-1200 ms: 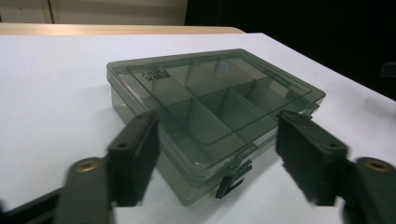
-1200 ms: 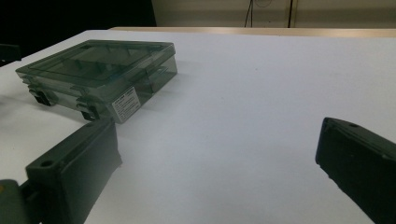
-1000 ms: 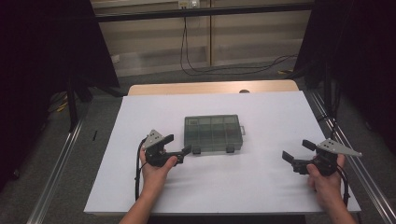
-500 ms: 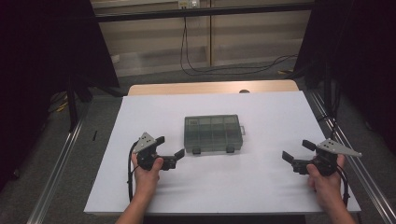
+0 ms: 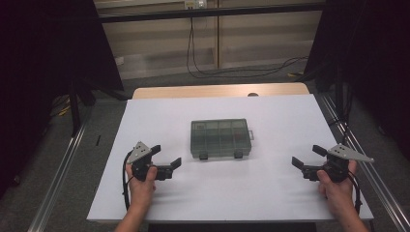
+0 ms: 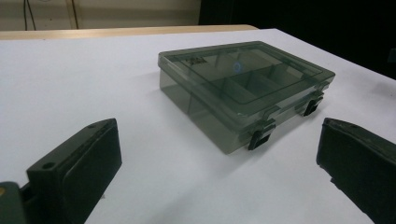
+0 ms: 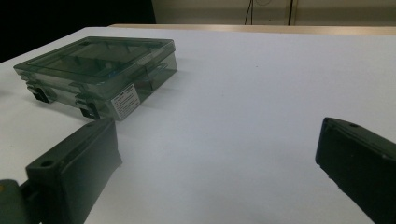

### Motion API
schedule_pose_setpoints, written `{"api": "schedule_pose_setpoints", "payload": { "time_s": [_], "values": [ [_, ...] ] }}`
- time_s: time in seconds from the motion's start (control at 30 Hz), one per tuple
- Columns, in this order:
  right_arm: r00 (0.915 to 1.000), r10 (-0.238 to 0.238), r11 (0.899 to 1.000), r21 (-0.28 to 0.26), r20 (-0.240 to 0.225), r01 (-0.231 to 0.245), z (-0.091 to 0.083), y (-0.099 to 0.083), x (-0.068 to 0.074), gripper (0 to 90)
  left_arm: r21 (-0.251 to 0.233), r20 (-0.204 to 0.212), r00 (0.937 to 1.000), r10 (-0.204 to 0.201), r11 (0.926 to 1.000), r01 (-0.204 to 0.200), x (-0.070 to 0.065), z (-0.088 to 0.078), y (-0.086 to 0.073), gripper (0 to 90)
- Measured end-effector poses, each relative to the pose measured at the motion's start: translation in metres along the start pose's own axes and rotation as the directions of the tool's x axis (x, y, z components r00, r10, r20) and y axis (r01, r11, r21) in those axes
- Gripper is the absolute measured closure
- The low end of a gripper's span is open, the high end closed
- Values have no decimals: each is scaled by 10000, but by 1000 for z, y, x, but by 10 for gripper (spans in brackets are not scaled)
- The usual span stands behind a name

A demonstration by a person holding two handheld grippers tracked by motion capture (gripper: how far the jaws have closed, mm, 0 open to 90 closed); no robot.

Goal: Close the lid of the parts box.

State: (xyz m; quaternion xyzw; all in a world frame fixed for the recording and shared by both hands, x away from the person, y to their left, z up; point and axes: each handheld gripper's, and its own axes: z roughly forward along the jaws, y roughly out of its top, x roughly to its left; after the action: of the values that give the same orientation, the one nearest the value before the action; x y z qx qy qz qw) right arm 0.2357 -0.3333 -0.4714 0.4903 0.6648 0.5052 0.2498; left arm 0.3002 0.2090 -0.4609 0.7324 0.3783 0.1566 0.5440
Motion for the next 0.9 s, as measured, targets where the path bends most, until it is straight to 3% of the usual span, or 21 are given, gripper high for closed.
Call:
{"api": "schedule_pose_setpoints", "payload": {
  "time_s": [0.9],
  "values": [
    [9999, -47, 10000, 70, 119, 46, 1, -1, 1, 0, -72, -575, 9982, -148, 9999, 144, 21, -50, -13, 0]
  ]
}}
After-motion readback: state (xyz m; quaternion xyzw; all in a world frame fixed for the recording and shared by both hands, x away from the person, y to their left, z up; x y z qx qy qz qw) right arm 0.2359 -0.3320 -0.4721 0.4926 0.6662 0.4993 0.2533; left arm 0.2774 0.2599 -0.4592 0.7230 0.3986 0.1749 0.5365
